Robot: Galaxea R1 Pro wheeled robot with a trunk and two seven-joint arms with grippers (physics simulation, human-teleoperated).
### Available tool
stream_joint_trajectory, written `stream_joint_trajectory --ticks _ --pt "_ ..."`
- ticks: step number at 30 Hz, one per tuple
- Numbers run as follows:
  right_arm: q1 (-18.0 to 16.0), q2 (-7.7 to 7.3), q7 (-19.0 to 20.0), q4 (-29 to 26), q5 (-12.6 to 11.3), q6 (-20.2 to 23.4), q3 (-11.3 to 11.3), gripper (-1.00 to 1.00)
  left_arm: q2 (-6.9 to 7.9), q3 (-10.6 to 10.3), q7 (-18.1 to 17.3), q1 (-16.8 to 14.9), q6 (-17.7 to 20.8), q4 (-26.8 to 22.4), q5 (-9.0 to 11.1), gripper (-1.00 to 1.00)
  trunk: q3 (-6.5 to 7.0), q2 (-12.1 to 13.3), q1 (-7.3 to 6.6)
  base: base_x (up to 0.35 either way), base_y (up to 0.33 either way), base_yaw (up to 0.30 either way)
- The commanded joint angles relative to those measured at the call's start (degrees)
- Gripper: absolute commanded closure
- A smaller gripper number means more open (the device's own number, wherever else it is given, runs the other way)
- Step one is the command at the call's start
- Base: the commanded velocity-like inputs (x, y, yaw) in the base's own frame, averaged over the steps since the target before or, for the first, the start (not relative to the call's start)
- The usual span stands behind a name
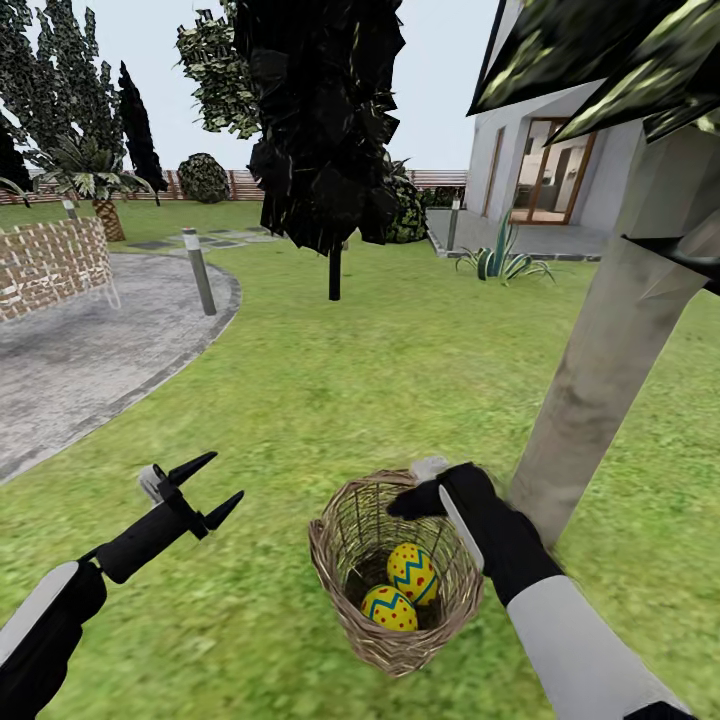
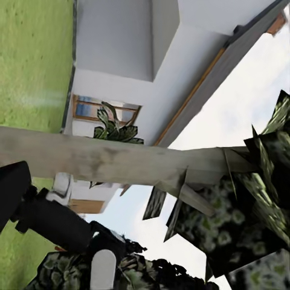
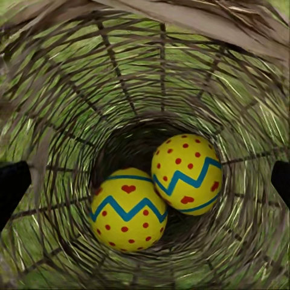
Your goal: Take the three Easter eggs out of the wicker basket on the lawn in the garden, then place them on the lawn next to a single tree (choose any tree) so that all three eggs are next to the same tree and none are left in the basket.
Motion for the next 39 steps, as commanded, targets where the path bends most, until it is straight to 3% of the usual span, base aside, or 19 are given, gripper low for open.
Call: stream_joint_trajectory --ticks 1,6,9,17,24,34,39 --pt "-1.25 1.06 -1.44 1.37 0.21 0.98 1.44 -1.0 -0.28 -0.02 -0.38 -0.02 0.12 -0.07 -0.36 -1.0 -0.05 -0.02 -0.01 0.0 0.0 0.0" --pt "-7.26 2.18 -2.72 15.9 -0.24 1.0 2.48 -1.0 -1.56 -0.05 -0.38 -0.02 0.09 -0.13 -0.4 -1.0 -0.05 -0.02 -0.01 0.0 0.0 0.0" --pt "-8.25 2.39 -2.68 18.91 -0.24 0.88 2.52 -1.0 -1.63 -0.05 -0.38 -0.02 0.09 -0.13 -0.4 -1.0 -0.05 -0.02 -0.01 0.0 0.0 0.0" --pt "-8.57 3.47 -2.61 19.96 -0.2 0.76 2.62 -1.0 -1.72 -0.05 -0.32 -0.02 0.03 -0.06 -0.44 -1.0 -0.05 -0.02 -0.01 0.024 0.0 0.0" --pt "-8.57 3.54 -2.71 20.04 -0.06 0.9 2.68 -1.0 -2.17 -0.05 -0.15 -0.02 0.06 -0.06 -0.49 -1.0 -0.05 -0.02 -0.01 0.263 0.0 0.0" --pt "-8.57 3.47 -2.81 20.22 0.05 1.01 3.02 -1.0 -2.35 -0.05 -0.18 -0.02 0.09 -0.04 -0.49 -1.0 -0.05 -0.02 -0.01 0.027 0.0 0.0" --pt "-8.57 3.47 -2.79 20.23 0.06 1.01 3.14 -1.0 -2.42 -0.05 -0.07 -0.02 0.09 -0.11 -0.52 -1.0 -1.16 -0.09 0.12 0.0 0.0 0.0"
